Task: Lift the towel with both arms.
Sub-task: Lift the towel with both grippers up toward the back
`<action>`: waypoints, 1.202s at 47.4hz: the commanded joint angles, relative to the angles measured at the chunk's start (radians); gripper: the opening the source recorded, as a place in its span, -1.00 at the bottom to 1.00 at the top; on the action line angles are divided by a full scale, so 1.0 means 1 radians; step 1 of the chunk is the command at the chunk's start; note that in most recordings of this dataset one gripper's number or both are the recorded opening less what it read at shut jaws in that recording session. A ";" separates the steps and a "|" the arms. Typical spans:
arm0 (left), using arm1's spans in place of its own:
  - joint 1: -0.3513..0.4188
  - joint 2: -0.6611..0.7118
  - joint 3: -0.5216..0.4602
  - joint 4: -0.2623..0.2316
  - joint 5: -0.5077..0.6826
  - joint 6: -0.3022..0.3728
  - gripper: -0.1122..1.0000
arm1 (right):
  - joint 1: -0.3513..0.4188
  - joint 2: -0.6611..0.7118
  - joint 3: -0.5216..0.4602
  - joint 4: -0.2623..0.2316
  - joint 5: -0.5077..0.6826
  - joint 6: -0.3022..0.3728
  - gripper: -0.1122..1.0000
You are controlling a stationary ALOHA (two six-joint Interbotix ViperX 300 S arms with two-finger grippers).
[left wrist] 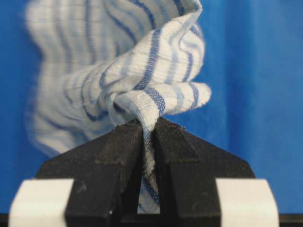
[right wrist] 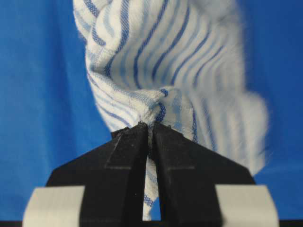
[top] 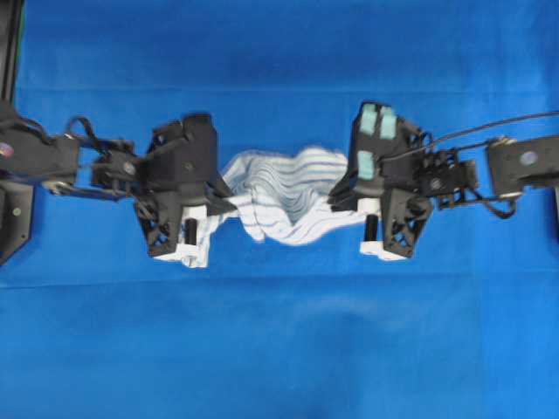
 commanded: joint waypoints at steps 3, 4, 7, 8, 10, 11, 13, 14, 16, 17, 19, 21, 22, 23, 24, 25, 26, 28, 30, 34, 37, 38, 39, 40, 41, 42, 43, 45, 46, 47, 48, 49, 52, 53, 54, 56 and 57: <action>0.017 -0.095 -0.064 0.003 0.080 0.003 -0.74 | -0.003 -0.080 -0.075 -0.021 0.091 -0.002 -0.68; 0.020 -0.106 -0.074 0.002 0.095 0.003 -0.74 | -0.005 -0.087 -0.089 -0.023 0.110 -0.003 -0.68; 0.028 -0.146 -0.109 0.003 0.152 0.003 -0.74 | -0.005 -0.106 -0.127 -0.035 0.172 -0.005 -0.68; 0.031 -0.158 -0.120 0.003 0.169 0.003 -0.74 | -0.003 -0.112 -0.143 -0.038 0.193 -0.005 -0.68; 0.034 -0.175 -0.141 0.003 0.198 0.003 -0.74 | -0.003 -0.126 -0.176 -0.049 0.242 -0.006 -0.68; 0.035 -0.184 -0.152 0.003 0.210 0.003 -0.74 | -0.003 -0.130 -0.190 -0.054 0.262 -0.006 -0.68; 0.040 -0.202 -0.178 0.005 0.238 0.005 -0.74 | -0.005 -0.140 -0.225 -0.066 0.304 -0.009 -0.68; 0.041 -0.209 -0.189 0.005 0.249 0.006 -0.74 | -0.003 -0.144 -0.239 -0.074 0.321 -0.012 -0.68; 0.046 -0.221 -0.212 0.006 0.273 0.008 -0.74 | -0.003 -0.152 -0.265 -0.086 0.350 -0.017 -0.68; 0.051 -0.225 -0.224 0.006 0.284 0.008 -0.74 | -0.005 -0.153 -0.279 -0.091 0.364 -0.021 -0.68; 0.055 -0.232 -0.244 0.006 0.305 0.009 -0.74 | -0.005 -0.161 -0.307 -0.100 0.391 -0.028 -0.68; 0.063 -0.239 -0.265 0.008 0.330 0.014 -0.74 | -0.005 -0.167 -0.341 -0.109 0.423 -0.038 -0.68; 0.066 -0.241 -0.276 0.006 0.344 0.017 -0.74 | -0.005 -0.169 -0.356 -0.109 0.433 -0.043 -0.68; 0.071 -0.245 -0.287 0.008 0.357 0.020 -0.74 | -0.005 -0.170 -0.368 -0.112 0.443 -0.049 -0.68; 0.075 -0.247 -0.299 0.006 0.371 0.025 -0.74 | -0.005 -0.172 -0.380 -0.112 0.453 -0.057 -0.68; 0.078 -0.250 -0.310 0.008 0.383 0.029 -0.74 | -0.003 -0.173 -0.394 -0.112 0.463 -0.063 -0.68; 0.081 -0.253 -0.327 0.006 0.402 0.037 -0.74 | -0.005 -0.176 -0.408 -0.112 0.471 -0.071 -0.68; 0.087 -0.256 -0.348 0.006 0.420 0.046 -0.74 | -0.005 -0.181 -0.439 -0.112 0.489 -0.089 -0.68; 0.092 -0.259 -0.368 0.006 0.437 0.051 -0.74 | -0.005 -0.184 -0.462 -0.112 0.502 -0.103 -0.68; 0.104 -0.262 -0.407 0.006 0.471 0.060 -0.74 | -0.003 -0.192 -0.500 -0.112 0.525 -0.124 -0.68; 0.114 -0.265 -0.442 0.008 0.503 0.060 -0.74 | -0.003 -0.198 -0.531 -0.112 0.541 -0.135 -0.68; 0.117 -0.267 -0.453 0.008 0.512 0.060 -0.74 | -0.005 -0.199 -0.537 -0.112 0.546 -0.137 -0.68; 0.120 -0.267 -0.466 0.008 0.525 0.061 -0.74 | -0.005 -0.201 -0.545 -0.112 0.549 -0.137 -0.68; 0.121 -0.268 -0.474 0.008 0.531 0.061 -0.74 | -0.005 -0.202 -0.552 -0.112 0.554 -0.137 -0.68; 0.123 -0.270 -0.483 0.009 0.538 0.061 -0.74 | -0.005 -0.204 -0.563 -0.112 0.558 -0.138 -0.68; 0.124 -0.272 -0.491 0.009 0.543 0.061 -0.74 | -0.005 -0.206 -0.571 -0.112 0.561 -0.138 -0.68; 0.126 -0.272 -0.499 0.009 0.549 0.061 -0.74 | -0.003 -0.207 -0.575 -0.112 0.565 -0.138 -0.68; 0.127 -0.272 -0.512 0.011 0.555 0.061 -0.74 | -0.005 -0.210 -0.588 -0.112 0.571 -0.138 -0.68; 0.127 -0.273 -0.523 0.011 0.558 0.063 -0.74 | -0.005 -0.212 -0.592 -0.112 0.574 -0.138 -0.68; 0.127 -0.273 -0.529 0.012 0.560 0.061 -0.74 | -0.003 -0.213 -0.597 -0.112 0.578 -0.138 -0.68; 0.129 -0.275 -0.535 0.012 0.561 0.063 -0.74 | -0.003 -0.215 -0.600 -0.112 0.581 -0.138 -0.68; 0.129 -0.275 -0.540 0.012 0.561 0.063 -0.74 | -0.005 -0.216 -0.603 -0.112 0.583 -0.138 -0.68; 0.129 -0.279 -0.554 0.014 0.566 0.064 -0.74 | -0.003 -0.219 -0.609 -0.112 0.586 -0.138 -0.68; 0.127 -0.279 -0.558 0.015 0.566 0.064 -0.74 | -0.005 -0.219 -0.607 -0.112 0.586 -0.138 -0.68; 0.129 -0.279 -0.561 0.017 0.568 0.067 -0.74 | -0.005 -0.219 -0.609 -0.112 0.586 -0.138 -0.68; 0.129 -0.279 -0.563 0.017 0.568 0.075 -0.74 | -0.005 -0.219 -0.609 -0.112 0.586 -0.140 -0.68; 0.129 -0.279 -0.565 0.017 0.568 0.080 -0.74 | -0.005 -0.219 -0.607 -0.112 0.586 -0.140 -0.68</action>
